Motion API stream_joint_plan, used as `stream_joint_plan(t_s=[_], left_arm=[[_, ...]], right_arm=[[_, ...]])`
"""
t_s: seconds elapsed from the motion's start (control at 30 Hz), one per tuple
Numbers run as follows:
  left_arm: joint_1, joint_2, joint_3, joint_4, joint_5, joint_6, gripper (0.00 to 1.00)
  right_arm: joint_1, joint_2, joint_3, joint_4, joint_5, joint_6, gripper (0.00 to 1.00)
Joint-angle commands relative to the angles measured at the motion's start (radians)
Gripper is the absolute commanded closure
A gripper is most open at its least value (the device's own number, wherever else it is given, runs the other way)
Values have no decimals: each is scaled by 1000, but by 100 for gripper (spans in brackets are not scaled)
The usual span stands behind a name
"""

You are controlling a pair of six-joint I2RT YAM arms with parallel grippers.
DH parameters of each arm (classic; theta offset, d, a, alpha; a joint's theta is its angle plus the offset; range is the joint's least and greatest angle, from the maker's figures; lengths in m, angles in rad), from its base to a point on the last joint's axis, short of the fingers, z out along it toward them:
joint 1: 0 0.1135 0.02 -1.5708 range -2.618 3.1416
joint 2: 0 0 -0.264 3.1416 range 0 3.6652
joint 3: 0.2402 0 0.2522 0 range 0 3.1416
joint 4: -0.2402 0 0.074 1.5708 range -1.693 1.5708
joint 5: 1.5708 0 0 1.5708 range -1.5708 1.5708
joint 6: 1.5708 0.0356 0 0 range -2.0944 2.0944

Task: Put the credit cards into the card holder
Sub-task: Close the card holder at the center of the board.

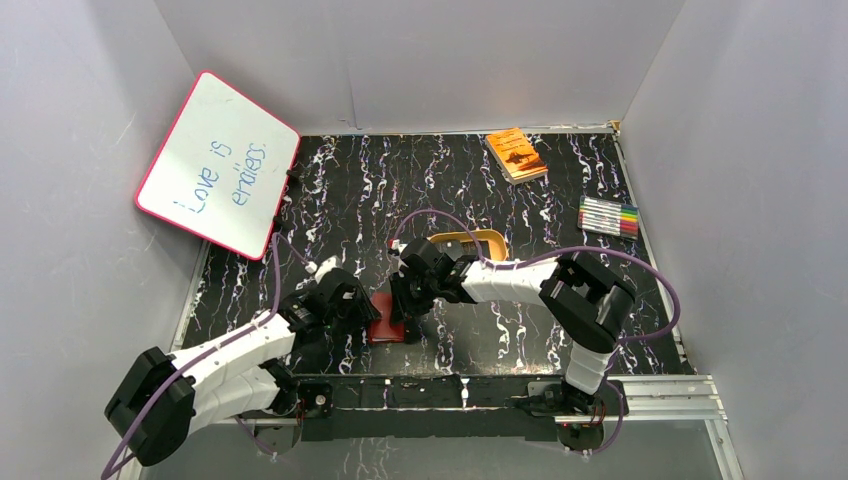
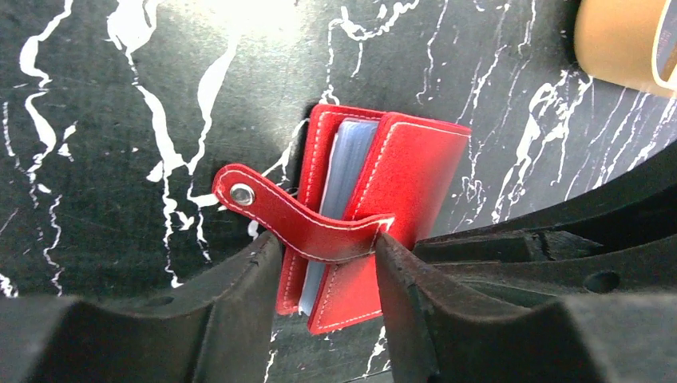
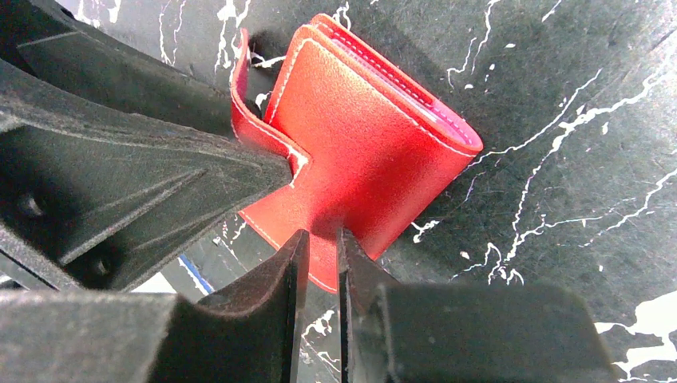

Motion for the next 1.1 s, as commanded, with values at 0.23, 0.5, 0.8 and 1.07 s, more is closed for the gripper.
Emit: stream_joint_plan(t_s=[0.23,0.5,0.8,1.07], left_arm=[[0,16,-35,25,20,27,87],[0,-16,-57,-13,4,11,100],[1,-84,-104,-67,-23,-39,100],[0,-129,-139,-133,-64,-120,100]], right_arm=[[8,-57,12,2,10,16,71],[2,-156,-88,36,104,94,65],[-52,-178,-255,266,7,283,48],[-59,-147,-293,378,-22,325,41]])
